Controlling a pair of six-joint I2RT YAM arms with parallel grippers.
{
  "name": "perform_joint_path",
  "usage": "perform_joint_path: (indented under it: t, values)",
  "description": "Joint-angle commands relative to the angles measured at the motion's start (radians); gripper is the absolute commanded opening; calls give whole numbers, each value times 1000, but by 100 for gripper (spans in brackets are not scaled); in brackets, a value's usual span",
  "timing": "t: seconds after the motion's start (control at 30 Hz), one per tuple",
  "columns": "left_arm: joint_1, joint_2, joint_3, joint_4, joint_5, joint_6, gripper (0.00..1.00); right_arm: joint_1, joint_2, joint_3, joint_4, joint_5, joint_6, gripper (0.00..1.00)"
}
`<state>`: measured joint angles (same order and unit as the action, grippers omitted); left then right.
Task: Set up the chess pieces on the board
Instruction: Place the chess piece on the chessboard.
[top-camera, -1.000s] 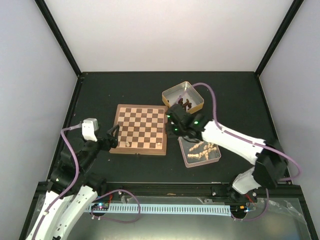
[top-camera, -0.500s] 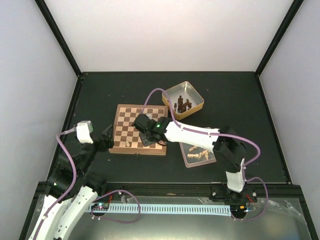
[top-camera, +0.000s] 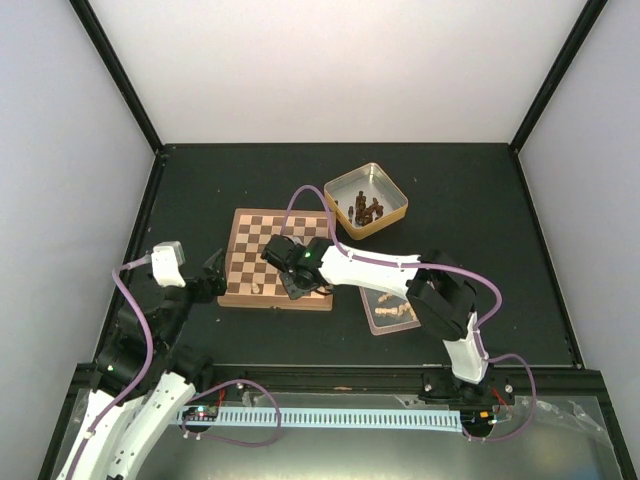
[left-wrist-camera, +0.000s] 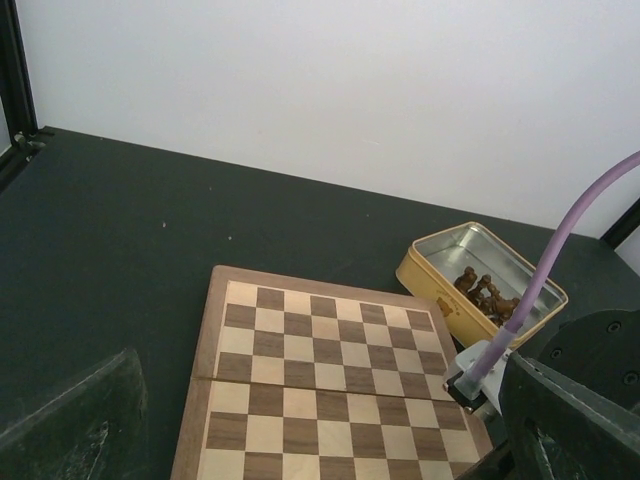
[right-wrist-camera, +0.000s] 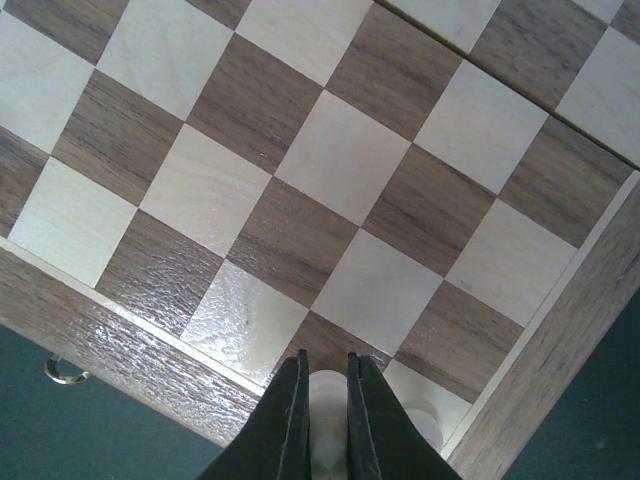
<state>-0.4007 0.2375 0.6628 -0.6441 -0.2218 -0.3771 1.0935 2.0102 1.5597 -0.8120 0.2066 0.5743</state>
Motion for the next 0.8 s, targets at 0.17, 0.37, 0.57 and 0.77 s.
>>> perform_joint_path:
  t: [0.17, 0.37, 0.57, 0.77]
  values:
    - [-3, 10, 1, -12, -22, -5, 99, 6, 21, 9, 24, -8, -16, 8]
    - [-3, 12, 1, -12, -21, -4, 99, 6, 18, -1, 23, -18, -8, 11]
    - [-2, 14, 1, -12, -17, -5, 99, 6, 22, -9, 18, -17, -10, 17]
    - [-3, 17, 0, -10, -14, -4, 99, 5, -2, 4, 14, -6, -7, 23]
